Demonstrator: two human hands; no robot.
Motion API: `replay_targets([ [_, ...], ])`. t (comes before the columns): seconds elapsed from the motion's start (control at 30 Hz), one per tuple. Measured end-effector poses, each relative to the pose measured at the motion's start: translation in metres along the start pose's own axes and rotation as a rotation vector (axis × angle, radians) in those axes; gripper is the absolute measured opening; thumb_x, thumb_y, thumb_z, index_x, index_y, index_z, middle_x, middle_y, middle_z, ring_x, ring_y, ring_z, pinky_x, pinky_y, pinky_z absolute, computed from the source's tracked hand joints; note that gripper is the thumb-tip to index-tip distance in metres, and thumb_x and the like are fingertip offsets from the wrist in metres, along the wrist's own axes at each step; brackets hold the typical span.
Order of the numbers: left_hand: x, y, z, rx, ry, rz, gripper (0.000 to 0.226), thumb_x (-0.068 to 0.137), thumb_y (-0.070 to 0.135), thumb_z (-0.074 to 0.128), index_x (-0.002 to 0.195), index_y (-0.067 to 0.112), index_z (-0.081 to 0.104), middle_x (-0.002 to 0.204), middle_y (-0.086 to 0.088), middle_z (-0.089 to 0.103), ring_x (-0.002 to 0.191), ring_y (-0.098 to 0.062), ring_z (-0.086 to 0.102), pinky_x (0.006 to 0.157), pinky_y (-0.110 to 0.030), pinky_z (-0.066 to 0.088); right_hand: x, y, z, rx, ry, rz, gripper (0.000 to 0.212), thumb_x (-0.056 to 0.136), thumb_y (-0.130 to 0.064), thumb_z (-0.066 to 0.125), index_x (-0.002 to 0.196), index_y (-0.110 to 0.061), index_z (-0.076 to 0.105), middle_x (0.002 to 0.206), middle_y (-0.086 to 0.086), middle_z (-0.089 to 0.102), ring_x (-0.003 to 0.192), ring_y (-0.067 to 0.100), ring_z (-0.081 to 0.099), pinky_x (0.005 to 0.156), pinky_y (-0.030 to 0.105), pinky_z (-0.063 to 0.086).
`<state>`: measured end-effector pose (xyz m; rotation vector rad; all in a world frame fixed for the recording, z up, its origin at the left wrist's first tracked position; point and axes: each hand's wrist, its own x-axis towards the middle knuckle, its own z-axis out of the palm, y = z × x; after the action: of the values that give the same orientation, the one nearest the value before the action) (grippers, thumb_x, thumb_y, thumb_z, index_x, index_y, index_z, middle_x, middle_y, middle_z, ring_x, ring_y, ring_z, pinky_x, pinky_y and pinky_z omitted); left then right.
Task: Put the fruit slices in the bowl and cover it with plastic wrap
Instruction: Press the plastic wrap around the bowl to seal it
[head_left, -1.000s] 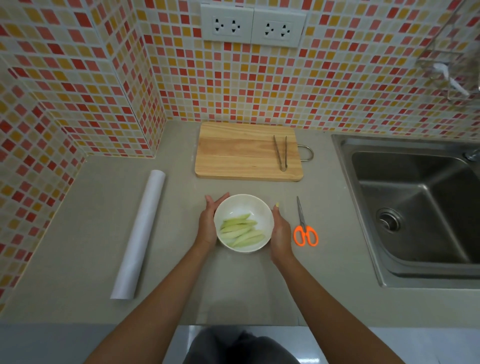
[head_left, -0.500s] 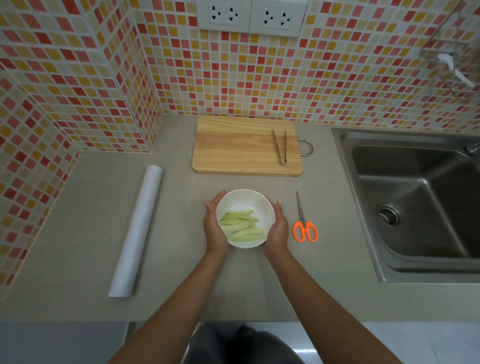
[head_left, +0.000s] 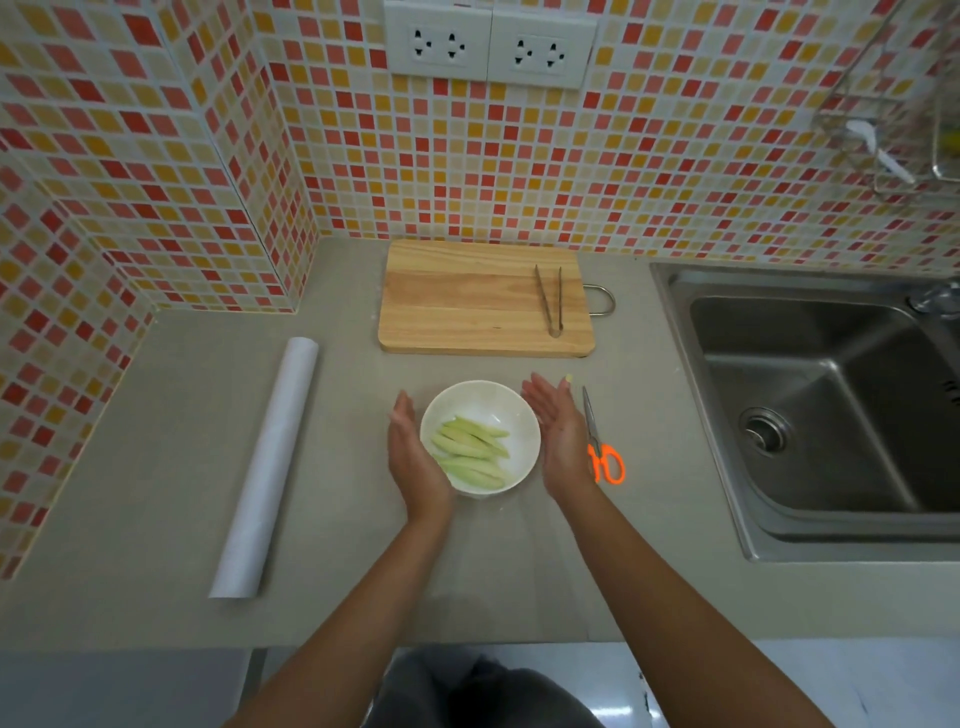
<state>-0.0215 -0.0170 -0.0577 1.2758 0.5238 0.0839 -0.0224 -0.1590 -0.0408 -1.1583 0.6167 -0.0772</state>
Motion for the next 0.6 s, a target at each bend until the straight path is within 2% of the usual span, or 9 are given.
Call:
replay_targets([
  [0.1,-0.014,-0.004,0.009,-0.019,-0.014,-0.091,0.052,0.101,0.048,0.022,0.132,0.022,0.053,0.133,0.002,0.057,0.123,-0.014,0.053,0.106,-0.031,0.039,-0.002,0.005,0.009,-0.025,-0.082,0.060,0.047,0.099,-0.044,0.037,0.118,-0.011,0.064,0.125,0.015,0.063,0.118,0.030,0.059,0.104,0.045,0.044],
  [0.23,-0.004,-0.003,0.012,0.033,-0.093,-0.040,0.055,0.103,0.042,0.020,0.122,0.012,0.062,0.122,-0.008,0.065,0.114,-0.022,0.060,0.099,-0.035,0.047,-0.005,0.016,0.006,-0.042,-0.036,0.012,0.043,0.100,-0.043,0.036,0.108,-0.016,0.069,0.110,0.009,0.070,0.107,0.027,0.064,0.091,0.038,0.051],
  [0.3,0.004,-0.004,0.011,0.071,-0.151,-0.049,0.058,0.102,0.044,0.017,0.119,0.014,0.064,0.118,-0.006,0.068,0.111,-0.021,0.062,0.094,-0.030,0.050,-0.008,0.018,0.005,-0.038,-0.010,0.006,0.042,0.099,-0.045,0.035,0.107,-0.019,0.068,0.109,0.005,0.071,0.105,0.022,0.065,0.089,0.034,0.051],
  [0.4,0.021,0.002,0.008,0.176,-0.290,-0.084,0.064,0.099,0.055,0.012,0.110,0.027,0.069,0.108,0.003,0.072,0.105,-0.015,0.065,0.082,-0.021,0.051,-0.014,0.028,-0.001,-0.045,0.013,0.031,0.042,0.099,-0.046,0.036,0.111,-0.019,0.066,0.113,0.004,0.069,0.107,0.020,0.063,0.091,0.033,0.050],
  [0.5,0.040,0.015,0.009,0.289,-0.436,-0.102,0.067,0.096,0.059,0.008,0.111,0.031,0.067,0.110,0.005,0.070,0.108,-0.016,0.063,0.088,-0.026,0.048,-0.019,0.030,-0.012,-0.073,0.022,0.017,0.045,0.099,-0.048,0.034,0.109,-0.020,0.068,0.114,0.001,0.070,0.104,0.011,0.064,0.087,0.026,0.049],
  [0.53,0.046,0.019,0.009,0.293,-0.442,-0.104,0.069,0.095,0.060,0.008,0.119,0.028,0.064,0.118,0.003,0.068,0.112,-0.015,0.060,0.095,-0.028,0.045,-0.018,0.026,-0.014,-0.077,0.028,-0.001,0.046,0.099,-0.047,0.033,0.106,-0.019,0.069,0.116,0.002,0.069,0.102,0.009,0.066,0.087,0.024,0.049],
  [0.6,0.051,0.021,0.008,0.198,-0.347,-0.107,0.071,0.095,0.061,0.011,0.132,0.021,0.056,0.137,0.001,0.056,0.127,-0.012,0.050,0.110,-0.030,0.034,-0.012,0.013,-0.015,-0.044,0.080,-0.025,0.044,0.099,-0.044,0.035,0.108,-0.015,0.067,0.121,0.007,0.065,0.104,0.011,0.064,0.093,0.027,0.048],
])
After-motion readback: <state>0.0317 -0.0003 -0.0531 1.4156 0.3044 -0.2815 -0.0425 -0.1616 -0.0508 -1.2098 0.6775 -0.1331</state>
